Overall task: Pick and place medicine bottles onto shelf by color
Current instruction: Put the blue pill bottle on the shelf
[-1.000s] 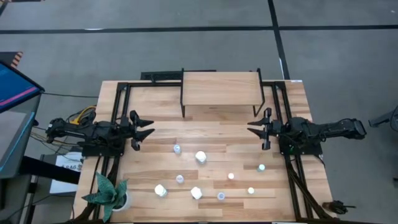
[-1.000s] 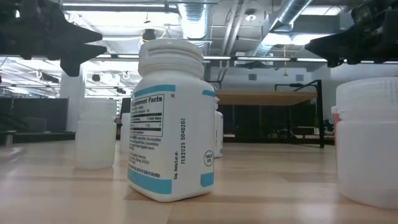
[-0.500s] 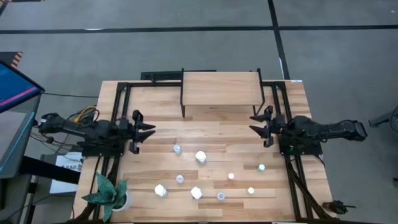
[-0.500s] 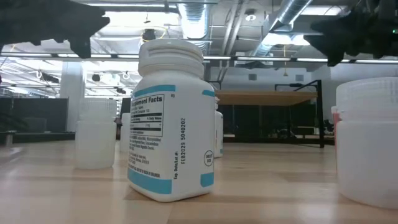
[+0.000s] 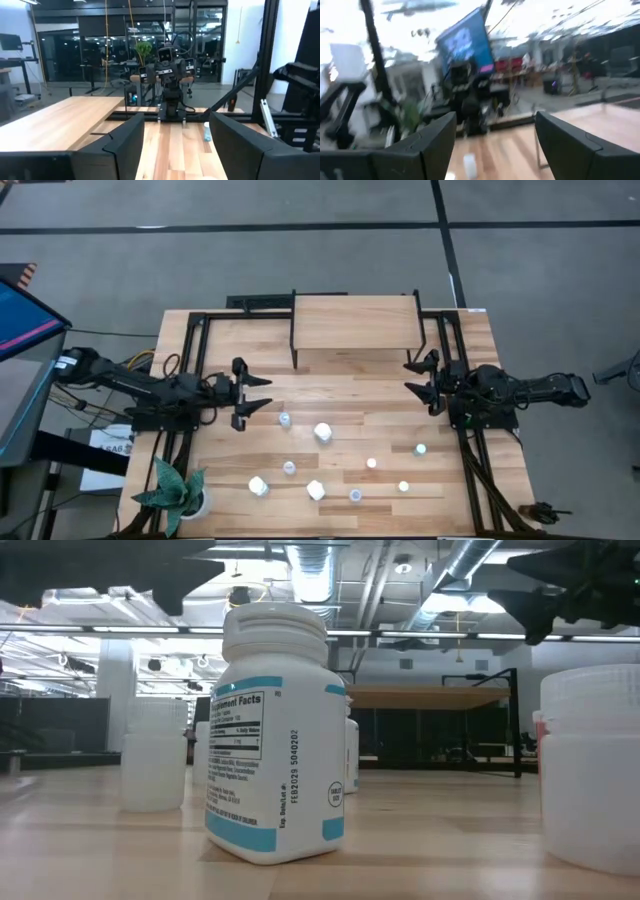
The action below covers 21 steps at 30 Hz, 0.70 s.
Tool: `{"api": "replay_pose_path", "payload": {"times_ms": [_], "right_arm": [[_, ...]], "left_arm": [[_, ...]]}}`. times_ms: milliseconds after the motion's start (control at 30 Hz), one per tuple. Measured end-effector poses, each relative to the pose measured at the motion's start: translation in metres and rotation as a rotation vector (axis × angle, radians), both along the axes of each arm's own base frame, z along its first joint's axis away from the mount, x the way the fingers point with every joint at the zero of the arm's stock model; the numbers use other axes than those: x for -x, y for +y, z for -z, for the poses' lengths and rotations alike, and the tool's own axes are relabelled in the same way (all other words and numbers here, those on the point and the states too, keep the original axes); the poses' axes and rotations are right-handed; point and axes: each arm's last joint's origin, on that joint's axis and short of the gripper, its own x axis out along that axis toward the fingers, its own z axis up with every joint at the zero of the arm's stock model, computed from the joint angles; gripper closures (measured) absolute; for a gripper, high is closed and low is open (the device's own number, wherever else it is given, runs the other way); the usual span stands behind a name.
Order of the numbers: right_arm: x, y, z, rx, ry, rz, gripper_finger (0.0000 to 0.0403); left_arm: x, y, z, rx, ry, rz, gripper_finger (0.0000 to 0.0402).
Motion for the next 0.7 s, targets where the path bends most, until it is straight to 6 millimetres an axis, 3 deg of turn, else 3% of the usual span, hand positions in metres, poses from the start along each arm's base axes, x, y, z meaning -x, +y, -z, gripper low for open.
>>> {"api": "replay_pose_path", "payload": {"times_ms": [167,467,700], "right_arm": [[0.003,0.003,-0.019,-0.013,0.184,-0.066,0.0107],[0.019,0.012,-0.073,-0.009,0.453,-0.174,0.0107],[0.010,0.021,-0.079,-0.187,0.800,-0.208,0.0108]], "left_arm": [[-0.020,-0.003,-0.007,0.029,0.040,-0.007,0.0182],[-0.042,-0.003,-0.003,0.031,0.172,-0.038,0.0182],[-0.045,0.001,-0.001,0.105,0.174,-0.055,0.0182]]}}
